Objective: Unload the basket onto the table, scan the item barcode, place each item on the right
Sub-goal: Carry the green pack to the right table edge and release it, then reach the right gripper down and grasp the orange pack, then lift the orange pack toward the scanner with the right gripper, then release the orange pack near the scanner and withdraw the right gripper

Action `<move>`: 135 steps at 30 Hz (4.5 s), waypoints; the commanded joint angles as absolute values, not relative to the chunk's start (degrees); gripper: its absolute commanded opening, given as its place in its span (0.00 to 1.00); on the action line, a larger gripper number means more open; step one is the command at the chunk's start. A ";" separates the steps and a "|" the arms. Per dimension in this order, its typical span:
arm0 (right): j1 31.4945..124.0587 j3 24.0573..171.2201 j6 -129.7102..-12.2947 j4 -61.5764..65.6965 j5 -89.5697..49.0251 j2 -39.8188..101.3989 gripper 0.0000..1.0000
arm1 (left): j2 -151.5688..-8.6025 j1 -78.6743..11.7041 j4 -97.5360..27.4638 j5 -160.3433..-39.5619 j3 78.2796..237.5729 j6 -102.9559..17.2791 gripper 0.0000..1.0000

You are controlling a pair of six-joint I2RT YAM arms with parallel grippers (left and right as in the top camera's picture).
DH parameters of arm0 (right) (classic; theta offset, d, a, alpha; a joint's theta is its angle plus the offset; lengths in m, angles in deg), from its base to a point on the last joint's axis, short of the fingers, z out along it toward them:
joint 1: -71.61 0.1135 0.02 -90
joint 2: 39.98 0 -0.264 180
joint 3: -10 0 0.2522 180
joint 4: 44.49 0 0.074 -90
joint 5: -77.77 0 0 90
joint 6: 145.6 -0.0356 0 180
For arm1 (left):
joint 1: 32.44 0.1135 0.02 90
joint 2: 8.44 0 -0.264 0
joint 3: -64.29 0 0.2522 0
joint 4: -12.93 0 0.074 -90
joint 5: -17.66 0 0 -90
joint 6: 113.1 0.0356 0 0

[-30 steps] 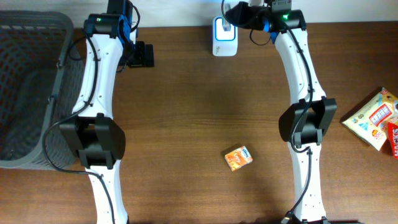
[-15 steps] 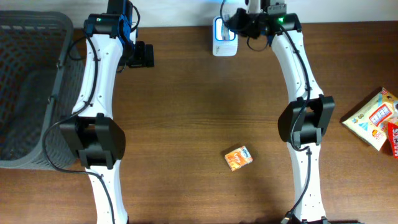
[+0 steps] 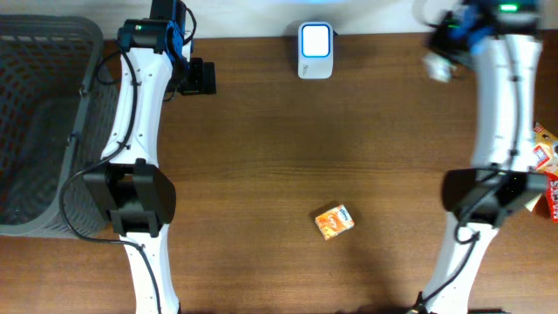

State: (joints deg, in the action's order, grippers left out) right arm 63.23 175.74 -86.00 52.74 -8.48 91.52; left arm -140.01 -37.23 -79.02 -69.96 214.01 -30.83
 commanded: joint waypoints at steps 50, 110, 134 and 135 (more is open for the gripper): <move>85.13 124.29 -90.19 53.65 -8.17 59.83 0.99 | -139.57 -37.41 -78.91 -69.92 213.90 -31.16 0.99; 102.05 111.20 -112.36 25.39 -8.26 73.31 0.09 | -139.57 -37.52 -78.91 -69.92 213.90 -31.16 0.99; 84.30 124.01 -92.01 33.92 -13.11 69.90 0.98 | -139.57 -37.52 -78.91 -69.92 213.90 -31.16 0.99; 81.83 125.67 -92.01 36.10 -13.11 69.90 0.99 | -139.57 -37.52 -78.91 -69.92 213.90 -31.16 0.99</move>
State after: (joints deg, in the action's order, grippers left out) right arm 88.48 120.10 -92.44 32.21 -13.86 73.51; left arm -140.01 -37.34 -79.02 -69.94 214.01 -30.83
